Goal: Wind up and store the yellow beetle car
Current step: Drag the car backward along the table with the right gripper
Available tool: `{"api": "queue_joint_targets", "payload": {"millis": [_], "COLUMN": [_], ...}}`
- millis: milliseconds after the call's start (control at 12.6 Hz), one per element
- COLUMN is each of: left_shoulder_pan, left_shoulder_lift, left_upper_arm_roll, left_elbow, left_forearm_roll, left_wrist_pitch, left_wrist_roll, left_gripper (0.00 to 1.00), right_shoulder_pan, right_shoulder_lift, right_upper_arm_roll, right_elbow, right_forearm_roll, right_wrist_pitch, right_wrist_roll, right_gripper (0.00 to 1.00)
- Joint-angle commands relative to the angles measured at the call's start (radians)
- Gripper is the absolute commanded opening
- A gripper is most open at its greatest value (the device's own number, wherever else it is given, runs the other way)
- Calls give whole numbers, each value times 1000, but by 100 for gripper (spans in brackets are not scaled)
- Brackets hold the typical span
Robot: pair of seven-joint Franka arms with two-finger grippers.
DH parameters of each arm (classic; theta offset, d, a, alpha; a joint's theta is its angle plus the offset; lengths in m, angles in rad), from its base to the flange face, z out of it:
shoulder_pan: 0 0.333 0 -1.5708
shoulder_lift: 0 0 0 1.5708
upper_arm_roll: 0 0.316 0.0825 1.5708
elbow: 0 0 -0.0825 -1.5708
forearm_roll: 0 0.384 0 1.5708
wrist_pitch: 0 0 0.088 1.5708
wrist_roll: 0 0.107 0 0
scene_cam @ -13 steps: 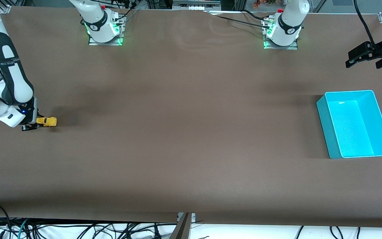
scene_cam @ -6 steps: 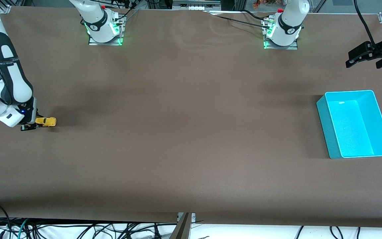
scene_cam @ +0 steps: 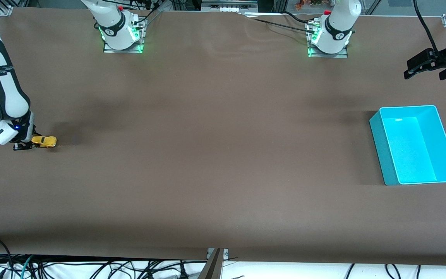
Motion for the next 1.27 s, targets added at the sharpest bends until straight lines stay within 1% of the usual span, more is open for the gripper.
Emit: {"api": "queue_joint_targets", "payload": {"millis": [0,158,1188], "left_shoulder_pan": [10,8,8], "left_shoulder_lift": [16,16,18], "left_upper_arm_roll": [2,2,2], "left_elbow": [23,23,23], "left_forearm_roll": [-19,-19,-19], "left_wrist_pitch": [-20,-20,-20], "left_wrist_roll": [5,5,3], "left_gripper": [100,100,100], "right_shoulder_pan": [-53,-74,-159], "right_shoulder_lift": [23,43,98], "right_upper_arm_roll": [12,12,9], "right_elbow": [-2,18,85], "right_forearm_roll": [15,10,4], "right_wrist_pitch": [32,32,38], "right_wrist_roll": [-58,-65,-137], "right_gripper": [24,24,25]}}
